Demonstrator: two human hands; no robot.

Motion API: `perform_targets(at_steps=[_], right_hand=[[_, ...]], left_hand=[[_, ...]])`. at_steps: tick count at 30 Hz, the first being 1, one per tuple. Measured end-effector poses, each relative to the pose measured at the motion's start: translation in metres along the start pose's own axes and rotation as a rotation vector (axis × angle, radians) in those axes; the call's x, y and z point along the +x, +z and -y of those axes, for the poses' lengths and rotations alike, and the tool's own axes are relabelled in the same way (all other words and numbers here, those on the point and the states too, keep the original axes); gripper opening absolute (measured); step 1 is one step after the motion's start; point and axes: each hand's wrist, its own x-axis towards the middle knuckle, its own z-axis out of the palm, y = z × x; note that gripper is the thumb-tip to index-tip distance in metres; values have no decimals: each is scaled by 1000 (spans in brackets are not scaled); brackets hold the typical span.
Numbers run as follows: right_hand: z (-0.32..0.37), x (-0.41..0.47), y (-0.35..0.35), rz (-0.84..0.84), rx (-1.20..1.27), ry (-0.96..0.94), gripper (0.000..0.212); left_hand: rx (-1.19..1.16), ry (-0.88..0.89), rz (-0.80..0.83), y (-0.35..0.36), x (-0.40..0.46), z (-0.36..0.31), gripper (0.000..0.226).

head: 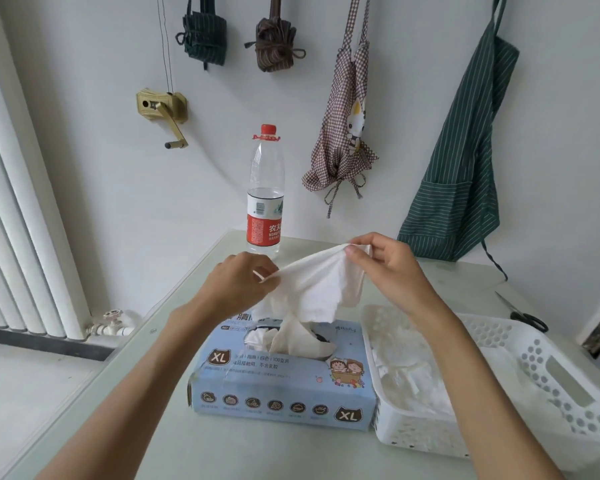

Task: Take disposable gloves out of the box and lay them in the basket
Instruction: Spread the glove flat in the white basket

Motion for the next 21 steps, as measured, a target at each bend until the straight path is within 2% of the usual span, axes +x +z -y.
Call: perform_targets(at_steps=[3, 7, 10, 15, 18, 21], right_hand=[[5, 6, -19, -69, -68, -30, 6], [12, 6, -42, -131, -81, -55, 6], [14, 4, -55, -167, 45, -17, 8], [20, -3, -76, -169, 480, 145, 9], [20, -9, -89, -179, 487, 161, 10], [18, -19, -103, -197, 319, 145, 13]], left_hand=[[-128, 56, -120, -7, 4, -5, 14], [-381, 128, -146, -23, 6, -25, 4], [-460, 157, -66, -35, 6, -43, 13], [-467, 113, 198, -42, 8, -66, 15], [-493, 107, 228, -33, 7, -79, 24], [-427, 109, 257, -17, 4, -93, 33]])
